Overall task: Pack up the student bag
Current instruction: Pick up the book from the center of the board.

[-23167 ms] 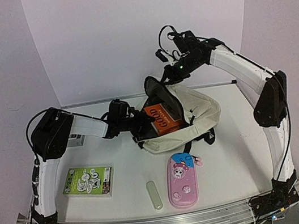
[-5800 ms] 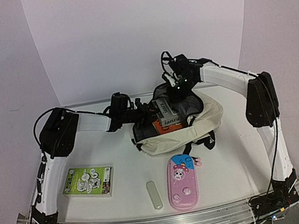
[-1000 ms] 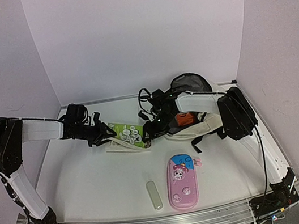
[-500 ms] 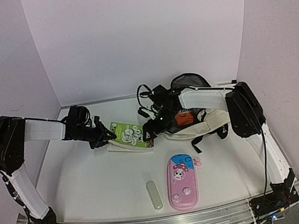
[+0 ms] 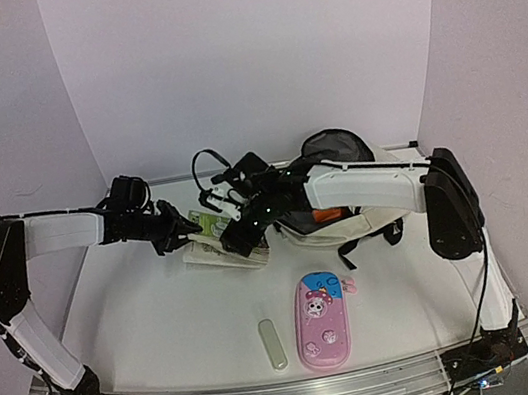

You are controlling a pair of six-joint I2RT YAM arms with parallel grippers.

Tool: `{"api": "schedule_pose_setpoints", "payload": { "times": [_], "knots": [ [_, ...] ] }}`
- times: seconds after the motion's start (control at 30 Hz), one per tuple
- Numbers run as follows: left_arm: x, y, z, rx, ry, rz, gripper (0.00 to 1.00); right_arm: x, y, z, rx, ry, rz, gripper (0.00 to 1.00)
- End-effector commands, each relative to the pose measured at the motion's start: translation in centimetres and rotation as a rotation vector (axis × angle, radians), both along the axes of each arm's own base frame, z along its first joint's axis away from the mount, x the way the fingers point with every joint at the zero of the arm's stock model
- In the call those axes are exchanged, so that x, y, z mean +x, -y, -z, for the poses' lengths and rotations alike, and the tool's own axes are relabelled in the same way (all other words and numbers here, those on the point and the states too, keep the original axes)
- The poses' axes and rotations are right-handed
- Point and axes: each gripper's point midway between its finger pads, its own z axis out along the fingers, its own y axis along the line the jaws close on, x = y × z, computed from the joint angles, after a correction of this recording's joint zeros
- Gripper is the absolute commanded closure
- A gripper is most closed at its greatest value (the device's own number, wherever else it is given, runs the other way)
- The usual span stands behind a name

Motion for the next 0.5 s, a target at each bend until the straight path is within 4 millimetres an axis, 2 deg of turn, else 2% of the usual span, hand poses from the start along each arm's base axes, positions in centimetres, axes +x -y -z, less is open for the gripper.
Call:
{"api": "schedule_pose_setpoints", "payload": {
  "times": [0.0,0.1,0.33,0.47],
  "knots": [
    [-0.1,0.9,-5.0,-0.127,0.057,-0.003,0.89,1.4,-0.6,-1.2,-0.007,0.163,0.021,0.16],
    [-0.2,1.0,-5.4,-0.149,0.053,-0.005,0.88,1.3,-1.3,-0.3,-0.024,0.202,0.008,0.15],
    [-0.6,1.2,-6.4,-0.202,0.055,-0.007,0.87,3.3,-1.2,0.8,-0.066,0.35,0.086,0.15],
    [-0.6,1.1,-6.4,-0.198,0.053,-0.013,0.87,2.5,-1.7,1.7,-0.062,0.332,0.056,0.1]
  ]
}}
